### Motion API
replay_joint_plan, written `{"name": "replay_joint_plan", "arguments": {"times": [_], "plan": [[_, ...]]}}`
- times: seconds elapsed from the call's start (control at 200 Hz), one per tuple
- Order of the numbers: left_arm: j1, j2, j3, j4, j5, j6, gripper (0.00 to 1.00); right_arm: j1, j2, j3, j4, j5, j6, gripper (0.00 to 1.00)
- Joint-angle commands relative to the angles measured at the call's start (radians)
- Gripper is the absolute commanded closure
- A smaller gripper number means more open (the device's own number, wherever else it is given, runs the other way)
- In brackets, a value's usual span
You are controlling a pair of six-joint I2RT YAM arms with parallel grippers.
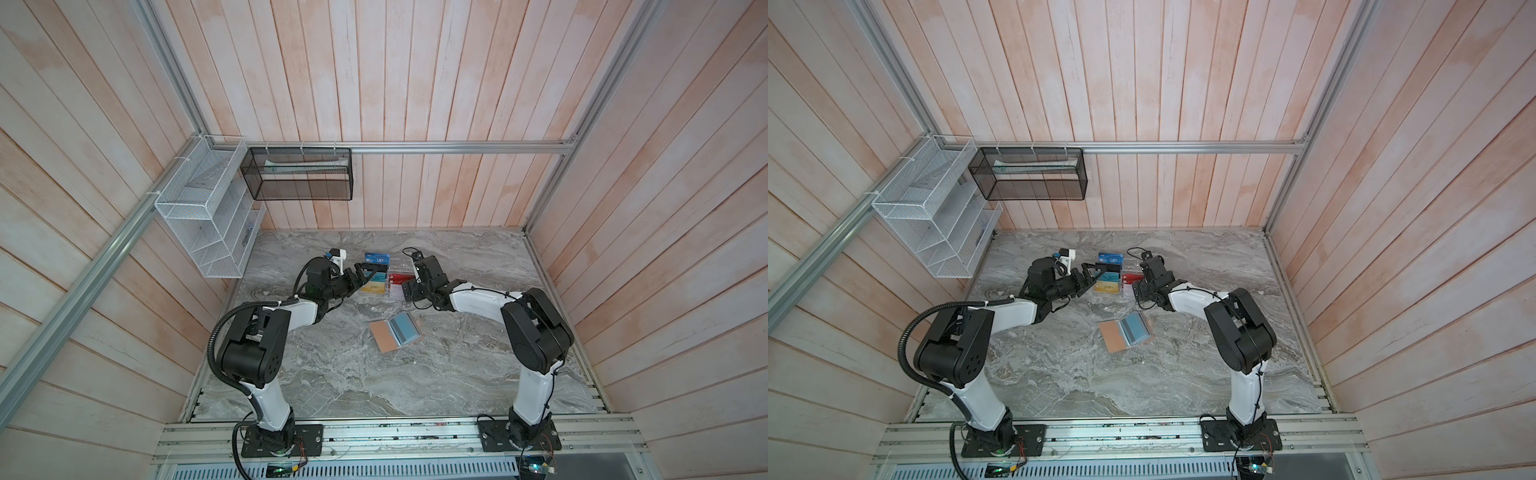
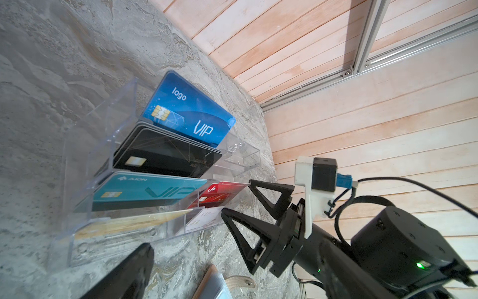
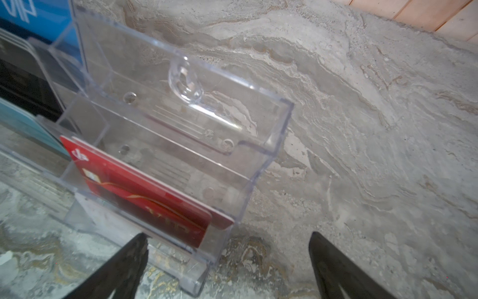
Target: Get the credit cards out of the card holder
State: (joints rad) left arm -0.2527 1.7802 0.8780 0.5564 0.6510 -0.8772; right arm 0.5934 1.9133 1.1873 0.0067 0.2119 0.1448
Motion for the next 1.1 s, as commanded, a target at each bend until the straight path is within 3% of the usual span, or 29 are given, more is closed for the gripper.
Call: {"name": "replay_joint_plan", "arguments": {"times": [0.0,0.47,1.095], "plan": [[-0.005,0.014,-0.014,0.030,0.013,0.000,0.00,0.004,-0.004,0.025,0.006,0.004,0.025,0.02],[-0.011,0.022,-0.016,0.039,0.014,-0.006,0.00,0.014,0.004,0.061,0.029,-0.038,0.039,0.02],[-0.011,0.024,-0.013,0.039,0.018,-0.006,0.00,0.016,0.067,0.100,-0.004,0.069,0.054,0.02]]}}
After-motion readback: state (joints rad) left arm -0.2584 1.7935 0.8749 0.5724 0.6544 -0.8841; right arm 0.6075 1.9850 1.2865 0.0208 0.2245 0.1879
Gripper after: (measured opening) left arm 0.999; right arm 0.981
